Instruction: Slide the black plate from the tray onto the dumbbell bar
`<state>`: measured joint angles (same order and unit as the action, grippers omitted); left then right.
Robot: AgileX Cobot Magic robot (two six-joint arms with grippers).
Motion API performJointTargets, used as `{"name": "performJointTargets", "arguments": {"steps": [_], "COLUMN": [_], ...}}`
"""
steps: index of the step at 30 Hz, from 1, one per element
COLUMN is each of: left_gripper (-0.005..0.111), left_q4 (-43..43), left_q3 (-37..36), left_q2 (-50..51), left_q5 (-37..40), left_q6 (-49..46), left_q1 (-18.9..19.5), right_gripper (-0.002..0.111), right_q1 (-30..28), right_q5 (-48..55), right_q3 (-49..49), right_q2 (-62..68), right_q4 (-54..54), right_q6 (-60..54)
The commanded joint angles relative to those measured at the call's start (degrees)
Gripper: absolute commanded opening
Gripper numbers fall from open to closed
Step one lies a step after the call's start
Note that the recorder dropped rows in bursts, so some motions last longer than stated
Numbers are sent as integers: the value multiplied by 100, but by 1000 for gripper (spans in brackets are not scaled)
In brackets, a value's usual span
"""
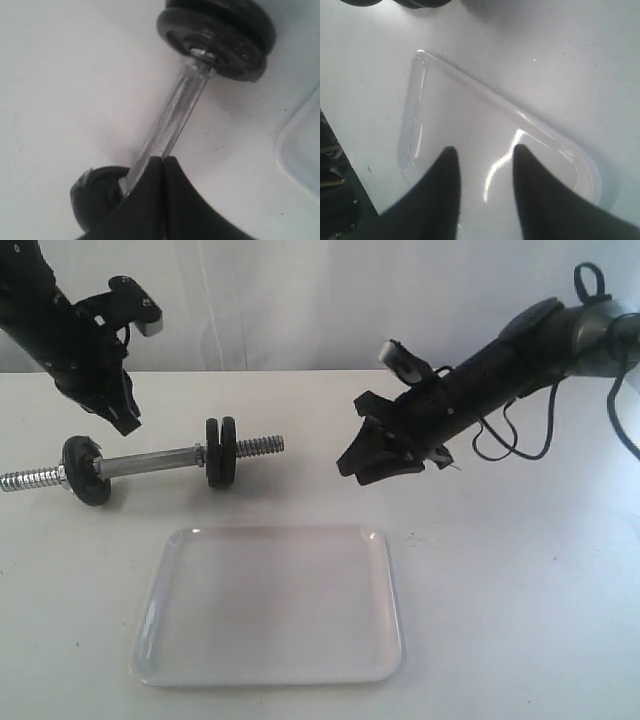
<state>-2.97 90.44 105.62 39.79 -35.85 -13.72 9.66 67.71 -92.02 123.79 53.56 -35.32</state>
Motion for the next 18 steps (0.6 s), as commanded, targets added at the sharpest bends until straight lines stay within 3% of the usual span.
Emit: {"name": "performJointTargets", "arguments": {"steps": [1,3,5,10,13,18], "left_gripper": [0,0,0,0,0,0], "left_q4": [957,1512,1468,366,-43,-34], "left_q3": [36,36,36,36,26,26], "left_q2": [-116,-116,-116,-116,-116,-116], "left_q5": [442,927,1469,2769,2989,3017], "left_q6": [1552,2426,2862,2976,3003,2988], "left_q1": [-13,10,214,1238,1609,1639], "right_gripper": [0,0,0,0,0,0], "right_q1": [-56,-56,-66,-129,-465,-1196], "right_q5": [225,225,225,225,225,225], "right_q3": [-363,-538,-622,-611,-426,46], "right_q2": [-308,-498,-694,-1096,-1195,-1482], "right_q4": [-608,-1332,-2341,-4851,-4616,-4691], "right_q6": [558,1189,1874,3134,3168,3167]}}
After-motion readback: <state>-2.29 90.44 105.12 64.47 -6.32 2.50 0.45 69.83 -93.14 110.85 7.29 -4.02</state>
